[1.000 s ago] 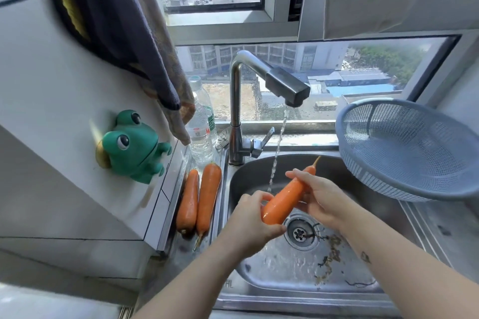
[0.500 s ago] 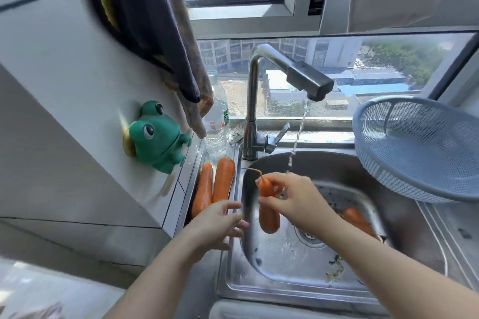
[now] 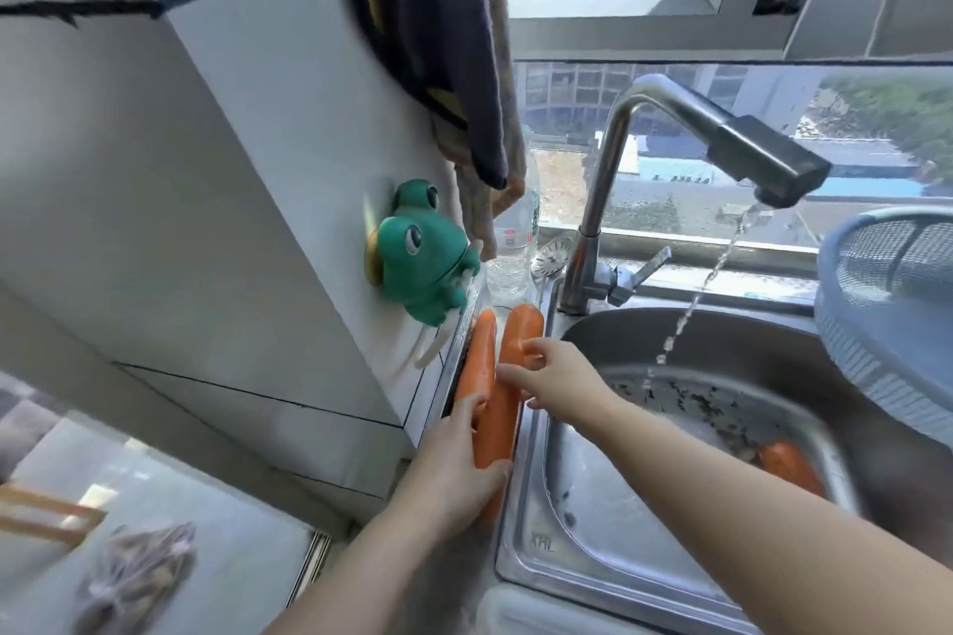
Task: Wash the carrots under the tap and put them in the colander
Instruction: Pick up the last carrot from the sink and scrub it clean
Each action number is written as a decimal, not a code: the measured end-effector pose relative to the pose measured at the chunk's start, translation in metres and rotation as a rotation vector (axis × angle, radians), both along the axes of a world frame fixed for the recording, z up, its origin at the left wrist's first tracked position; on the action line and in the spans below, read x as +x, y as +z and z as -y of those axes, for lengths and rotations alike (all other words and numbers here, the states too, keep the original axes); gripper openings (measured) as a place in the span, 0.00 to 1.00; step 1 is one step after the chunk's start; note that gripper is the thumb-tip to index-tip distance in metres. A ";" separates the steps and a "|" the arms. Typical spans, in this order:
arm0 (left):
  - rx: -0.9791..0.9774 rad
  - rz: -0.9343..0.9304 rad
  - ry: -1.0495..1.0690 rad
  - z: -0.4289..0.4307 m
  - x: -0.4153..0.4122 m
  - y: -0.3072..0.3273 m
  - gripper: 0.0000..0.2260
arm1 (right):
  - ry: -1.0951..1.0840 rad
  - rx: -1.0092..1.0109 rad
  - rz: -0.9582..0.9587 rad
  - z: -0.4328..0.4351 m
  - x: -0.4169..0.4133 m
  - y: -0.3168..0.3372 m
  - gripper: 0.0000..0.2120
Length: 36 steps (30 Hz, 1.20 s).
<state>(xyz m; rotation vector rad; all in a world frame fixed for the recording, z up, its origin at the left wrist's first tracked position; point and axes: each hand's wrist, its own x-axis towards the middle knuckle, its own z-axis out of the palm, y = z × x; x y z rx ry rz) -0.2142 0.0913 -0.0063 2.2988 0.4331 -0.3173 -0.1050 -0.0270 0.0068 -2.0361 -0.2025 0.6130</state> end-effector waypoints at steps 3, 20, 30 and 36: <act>0.043 -0.050 -0.031 0.002 -0.008 -0.010 0.31 | -0.025 -0.025 -0.062 0.002 -0.006 -0.019 0.20; 0.273 -0.127 -0.153 0.012 -0.006 -0.030 0.33 | -0.038 -0.065 -0.290 0.018 -0.012 -0.053 0.24; 0.243 0.088 -0.284 0.043 0.015 -0.012 0.14 | 0.082 -0.183 -0.281 0.067 -0.014 -0.049 0.14; 0.074 -0.176 -0.514 0.108 0.051 -0.033 0.17 | 0.021 -0.571 -0.208 0.172 -0.003 -0.079 0.14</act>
